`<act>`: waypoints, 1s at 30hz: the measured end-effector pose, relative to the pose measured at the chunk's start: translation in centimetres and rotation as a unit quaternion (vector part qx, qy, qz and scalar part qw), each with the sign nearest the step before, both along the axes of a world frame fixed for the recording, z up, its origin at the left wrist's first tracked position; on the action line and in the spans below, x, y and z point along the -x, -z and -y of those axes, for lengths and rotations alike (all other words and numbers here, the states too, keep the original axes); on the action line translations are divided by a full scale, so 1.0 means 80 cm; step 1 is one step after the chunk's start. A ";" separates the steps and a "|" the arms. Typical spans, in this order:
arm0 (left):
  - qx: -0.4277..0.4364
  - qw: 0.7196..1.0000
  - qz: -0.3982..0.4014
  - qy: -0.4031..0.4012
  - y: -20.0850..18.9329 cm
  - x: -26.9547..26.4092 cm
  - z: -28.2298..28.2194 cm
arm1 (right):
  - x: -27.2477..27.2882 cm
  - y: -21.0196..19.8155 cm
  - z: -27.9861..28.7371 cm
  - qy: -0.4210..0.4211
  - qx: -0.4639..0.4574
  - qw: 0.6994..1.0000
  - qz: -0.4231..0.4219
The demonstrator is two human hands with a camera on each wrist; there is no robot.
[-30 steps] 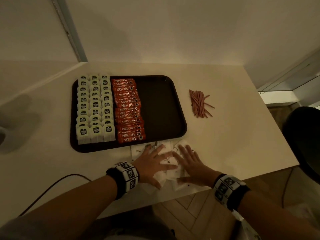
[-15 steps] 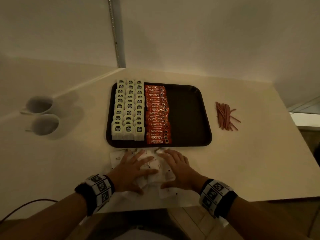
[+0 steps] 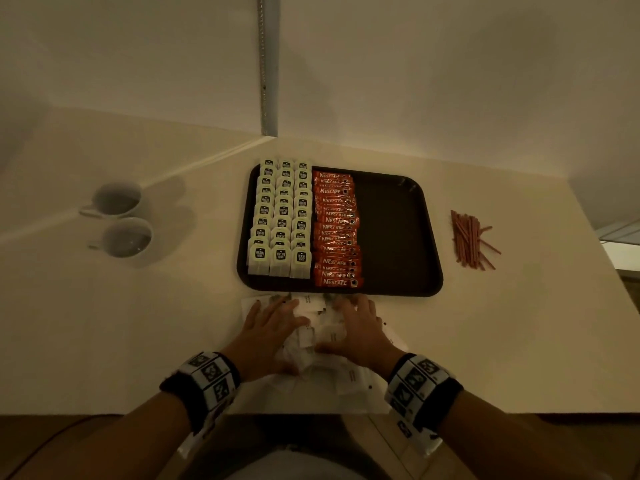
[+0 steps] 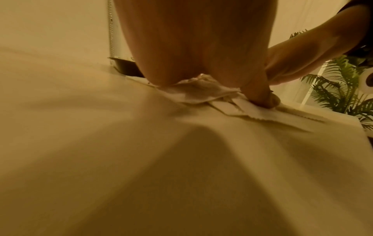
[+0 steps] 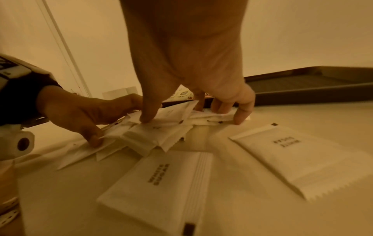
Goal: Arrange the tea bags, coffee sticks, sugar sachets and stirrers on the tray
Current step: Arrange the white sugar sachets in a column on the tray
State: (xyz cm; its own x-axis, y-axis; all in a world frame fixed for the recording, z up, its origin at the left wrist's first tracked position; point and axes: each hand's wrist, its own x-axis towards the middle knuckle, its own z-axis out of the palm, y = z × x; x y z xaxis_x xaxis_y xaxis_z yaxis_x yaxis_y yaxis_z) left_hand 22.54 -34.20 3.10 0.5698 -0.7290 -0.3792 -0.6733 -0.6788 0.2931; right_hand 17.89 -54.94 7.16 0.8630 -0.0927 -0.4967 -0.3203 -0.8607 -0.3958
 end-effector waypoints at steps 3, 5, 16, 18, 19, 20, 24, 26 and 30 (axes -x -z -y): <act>-0.008 0.999 -0.034 -0.008 0.003 0.001 -0.002 | 0.003 -0.006 0.002 -0.028 -0.007 0.999 -0.016; 0.006 0.999 -0.033 -0.010 0.008 -0.001 -0.003 | 0.005 -0.007 0.003 -0.063 0.003 0.998 -0.012; 0.011 0.998 -0.056 -0.009 0.007 -0.003 -0.005 | -0.009 -0.006 0.005 -0.075 -0.021 0.996 -0.046; 0.008 0.998 -0.055 -0.007 0.006 -0.003 -0.005 | -0.012 -0.006 0.008 -0.069 -0.015 0.996 -0.055; 0.003 0.998 -0.056 -0.006 0.006 -0.004 -0.005 | -0.013 -0.007 0.010 -0.067 -0.018 0.996 -0.055; 0.000 0.998 -0.057 -0.005 0.005 -0.004 -0.005 | -0.014 -0.007 0.011 -0.061 -0.027 0.996 -0.057; -0.009 0.998 -0.067 -0.002 0.001 -0.006 -0.004 | -0.017 -0.007 0.016 -0.041 -0.074 0.994 -0.074; -0.010 0.998 -0.067 -0.003 -0.001 -0.006 -0.004 | -0.019 -0.008 0.023 -0.040 -0.072 0.993 -0.080; 0.015 0.998 -0.055 -0.002 -0.003 -0.008 -0.009 | -0.029 -0.014 0.046 -0.023 -0.097 0.992 -0.078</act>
State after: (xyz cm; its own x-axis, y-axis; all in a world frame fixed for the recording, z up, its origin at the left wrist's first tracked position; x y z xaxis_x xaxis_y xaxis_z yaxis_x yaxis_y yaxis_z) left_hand 23.18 -33.45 3.30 0.5295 -0.7388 -0.4168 -0.6333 -0.6712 0.3851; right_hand 20.17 -58.61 8.32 0.7753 0.0556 -0.6292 -0.3524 -0.7886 -0.5039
